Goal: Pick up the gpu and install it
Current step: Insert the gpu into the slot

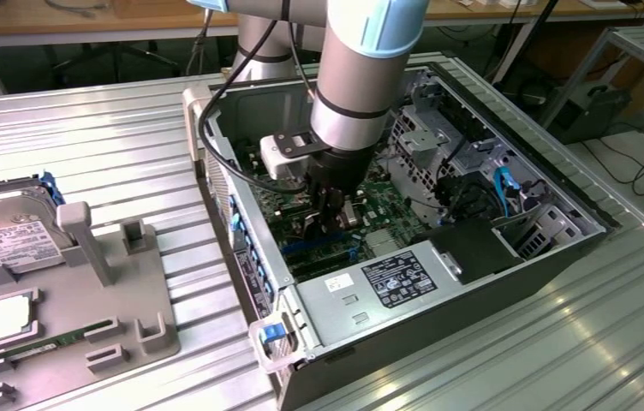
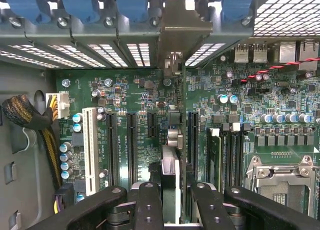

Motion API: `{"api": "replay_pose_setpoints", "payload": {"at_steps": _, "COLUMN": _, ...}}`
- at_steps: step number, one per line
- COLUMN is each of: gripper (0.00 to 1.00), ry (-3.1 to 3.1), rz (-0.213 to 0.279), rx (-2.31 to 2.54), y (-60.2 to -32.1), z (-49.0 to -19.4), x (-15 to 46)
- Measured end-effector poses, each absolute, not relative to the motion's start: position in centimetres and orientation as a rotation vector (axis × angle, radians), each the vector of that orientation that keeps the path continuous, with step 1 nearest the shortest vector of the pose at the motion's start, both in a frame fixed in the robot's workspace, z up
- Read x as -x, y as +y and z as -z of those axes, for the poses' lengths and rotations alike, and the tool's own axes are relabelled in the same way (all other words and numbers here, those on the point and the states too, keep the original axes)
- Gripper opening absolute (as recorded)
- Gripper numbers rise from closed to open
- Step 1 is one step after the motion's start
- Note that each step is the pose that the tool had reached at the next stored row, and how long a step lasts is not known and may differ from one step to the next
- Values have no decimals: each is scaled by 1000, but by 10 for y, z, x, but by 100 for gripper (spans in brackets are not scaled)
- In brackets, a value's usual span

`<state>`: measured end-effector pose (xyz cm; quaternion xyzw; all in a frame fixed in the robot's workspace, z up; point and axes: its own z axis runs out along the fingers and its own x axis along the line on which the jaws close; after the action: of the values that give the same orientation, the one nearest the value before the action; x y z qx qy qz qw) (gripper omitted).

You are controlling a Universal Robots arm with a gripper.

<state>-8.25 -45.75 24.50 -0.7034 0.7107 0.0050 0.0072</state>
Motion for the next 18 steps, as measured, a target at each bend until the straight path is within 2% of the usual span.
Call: {"api": "replay_pose_setpoints", "payload": {"at_steps": 18, "gripper": 27, "ry": 2223, "rz": -16, "rx": 2200, "y": -457, "z": -234, "x": 83}}
